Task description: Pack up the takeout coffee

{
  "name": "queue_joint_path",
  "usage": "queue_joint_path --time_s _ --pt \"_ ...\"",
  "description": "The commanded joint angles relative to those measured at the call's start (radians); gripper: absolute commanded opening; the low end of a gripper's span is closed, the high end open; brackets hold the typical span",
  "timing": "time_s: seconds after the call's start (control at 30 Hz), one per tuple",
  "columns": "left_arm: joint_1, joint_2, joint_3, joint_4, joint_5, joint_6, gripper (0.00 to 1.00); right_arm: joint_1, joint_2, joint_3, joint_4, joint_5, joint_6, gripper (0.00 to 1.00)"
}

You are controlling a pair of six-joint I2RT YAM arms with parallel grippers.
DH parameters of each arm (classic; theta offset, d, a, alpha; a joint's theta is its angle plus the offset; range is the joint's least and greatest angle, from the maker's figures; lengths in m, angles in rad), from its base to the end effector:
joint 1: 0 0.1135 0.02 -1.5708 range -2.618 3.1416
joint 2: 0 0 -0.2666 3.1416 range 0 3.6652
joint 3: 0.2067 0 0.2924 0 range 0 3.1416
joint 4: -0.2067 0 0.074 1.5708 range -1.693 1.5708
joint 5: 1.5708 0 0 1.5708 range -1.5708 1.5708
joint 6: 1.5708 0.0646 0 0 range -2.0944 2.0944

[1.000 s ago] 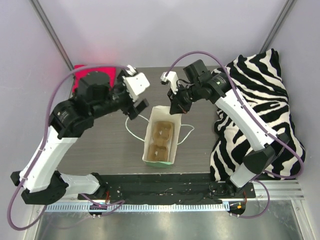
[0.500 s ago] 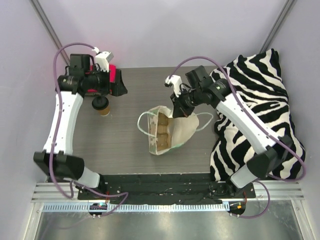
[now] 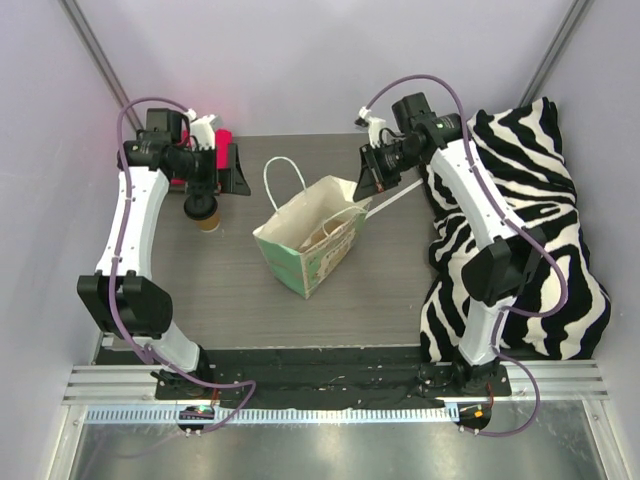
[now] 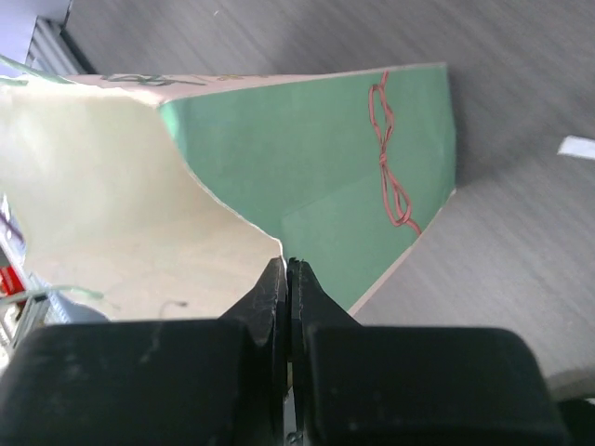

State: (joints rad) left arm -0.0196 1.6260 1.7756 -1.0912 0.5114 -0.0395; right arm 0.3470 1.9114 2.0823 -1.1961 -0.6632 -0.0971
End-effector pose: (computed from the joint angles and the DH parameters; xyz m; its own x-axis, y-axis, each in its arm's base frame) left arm 0.3848 -0.0392 0.3763 -0.8198 -0.0184 -0.5724 0.2729 0.8662 -0.4186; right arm 0.4056 0.1890 0.3658 -0.7450 -0.3506 -0.5675 -0.6437 0.6013 0.4735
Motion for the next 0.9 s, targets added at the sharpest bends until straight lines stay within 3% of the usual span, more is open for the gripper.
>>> queue_joint_path --time_s 0.0,0.13,0.47,0.73,0.87 --pt "0.009 0.012 0.030 -0.030 -0.024 0.035 1.00 0.012 -0.113 -0.054 -0.050 -0.044 0.010 0.01" --pt "0.009 -0.014 -0.013 -0.007 -0.030 0.085 1.00 0.020 -0.198 -0.120 0.036 -0.016 -0.053 0.01" --pt "0.009 -0.032 -0.087 0.014 0.001 0.122 1.00 0.109 -0.336 -0.245 0.020 -0.027 -0.205 0.01" --pt "0.009 -0.017 -0.065 -0.001 -0.020 0.133 1.00 0.231 -0.313 -0.232 0.030 0.255 -0.141 0.01" --pt "0.009 -0.009 -0.048 -0.004 -0.013 0.145 1.00 0.237 -0.258 -0.191 0.015 0.304 -0.110 0.01"
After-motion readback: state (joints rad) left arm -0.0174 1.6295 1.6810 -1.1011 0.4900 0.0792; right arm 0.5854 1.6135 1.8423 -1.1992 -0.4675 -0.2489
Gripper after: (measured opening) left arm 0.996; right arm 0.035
